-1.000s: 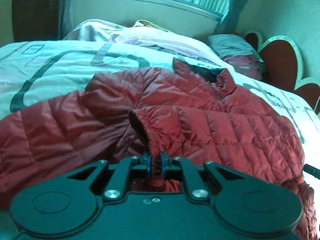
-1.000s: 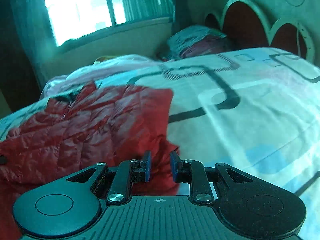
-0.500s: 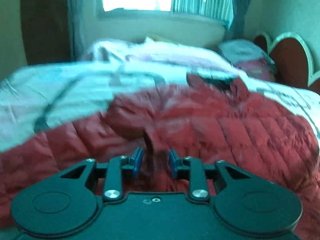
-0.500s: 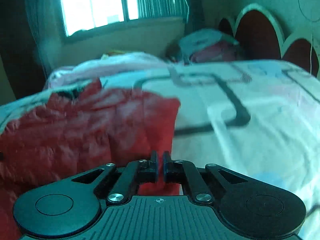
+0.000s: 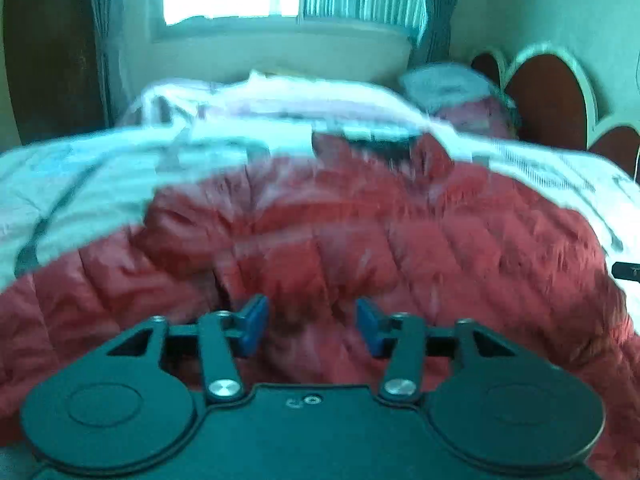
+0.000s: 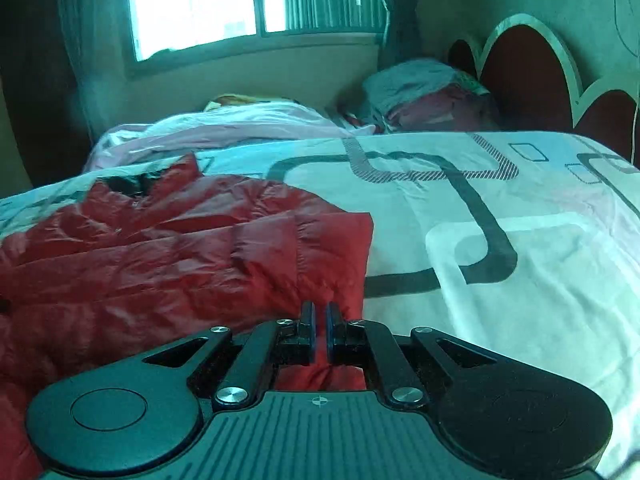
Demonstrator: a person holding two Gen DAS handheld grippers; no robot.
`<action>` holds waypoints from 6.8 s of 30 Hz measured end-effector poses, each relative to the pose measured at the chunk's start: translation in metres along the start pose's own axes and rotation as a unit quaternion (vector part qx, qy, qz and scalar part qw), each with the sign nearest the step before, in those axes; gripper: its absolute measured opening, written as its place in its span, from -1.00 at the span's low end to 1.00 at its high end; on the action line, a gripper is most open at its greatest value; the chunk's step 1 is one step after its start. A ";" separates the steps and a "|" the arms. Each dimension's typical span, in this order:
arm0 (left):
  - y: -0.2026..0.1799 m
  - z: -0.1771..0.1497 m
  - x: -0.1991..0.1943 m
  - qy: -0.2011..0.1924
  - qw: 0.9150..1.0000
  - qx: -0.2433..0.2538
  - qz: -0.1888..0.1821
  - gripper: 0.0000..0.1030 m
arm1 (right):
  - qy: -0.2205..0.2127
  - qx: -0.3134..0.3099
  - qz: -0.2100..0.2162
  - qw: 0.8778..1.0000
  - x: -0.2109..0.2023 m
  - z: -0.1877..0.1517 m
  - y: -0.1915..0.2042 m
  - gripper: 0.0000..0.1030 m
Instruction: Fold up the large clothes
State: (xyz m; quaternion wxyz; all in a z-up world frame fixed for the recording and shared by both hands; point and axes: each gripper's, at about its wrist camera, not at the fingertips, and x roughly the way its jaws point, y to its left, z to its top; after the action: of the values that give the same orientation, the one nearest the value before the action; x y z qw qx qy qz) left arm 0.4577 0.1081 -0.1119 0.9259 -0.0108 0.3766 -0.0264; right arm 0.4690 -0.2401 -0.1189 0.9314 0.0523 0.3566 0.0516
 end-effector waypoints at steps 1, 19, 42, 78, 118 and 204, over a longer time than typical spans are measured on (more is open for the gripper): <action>0.000 -0.005 0.010 0.022 1.000 0.004 0.002 -0.02 | 0.020 -0.006 -0.003 1.000 0.007 -0.006 0.003 -0.92; 0.125 -0.068 -0.094 -0.044 0.979 -0.182 0.085 0.40 | -0.015 0.007 0.014 1.000 -0.050 -0.026 0.053 -0.37; 0.320 -0.132 -0.175 -0.197 0.847 -0.485 0.095 -0.88 | -0.011 -0.017 0.008 1.000 -0.054 -0.016 0.130 0.24; -0.151 0.007 -0.008 -0.017 0.973 0.024 -0.229 0.78 | -0.043 0.180 0.020 0.982 -0.059 0.003 -0.028 0.65; 0.079 0.047 0.037 -0.023 0.998 -0.050 -0.041 0.21 | 0.009 -0.021 0.052 0.998 0.027 0.042 0.051 -0.24; 0.098 -0.221 -0.219 0.051 0.968 -0.208 -0.135 0.16 | 0.101 0.196 0.178 0.959 -0.223 -0.199 -0.093 -0.18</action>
State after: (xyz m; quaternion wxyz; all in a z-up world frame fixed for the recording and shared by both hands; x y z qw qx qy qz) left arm 0.1507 0.2185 -0.1217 0.8707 -0.2521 0.4159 -0.0726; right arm 0.1760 -0.3496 -0.1315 0.8378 0.2911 0.4368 0.1501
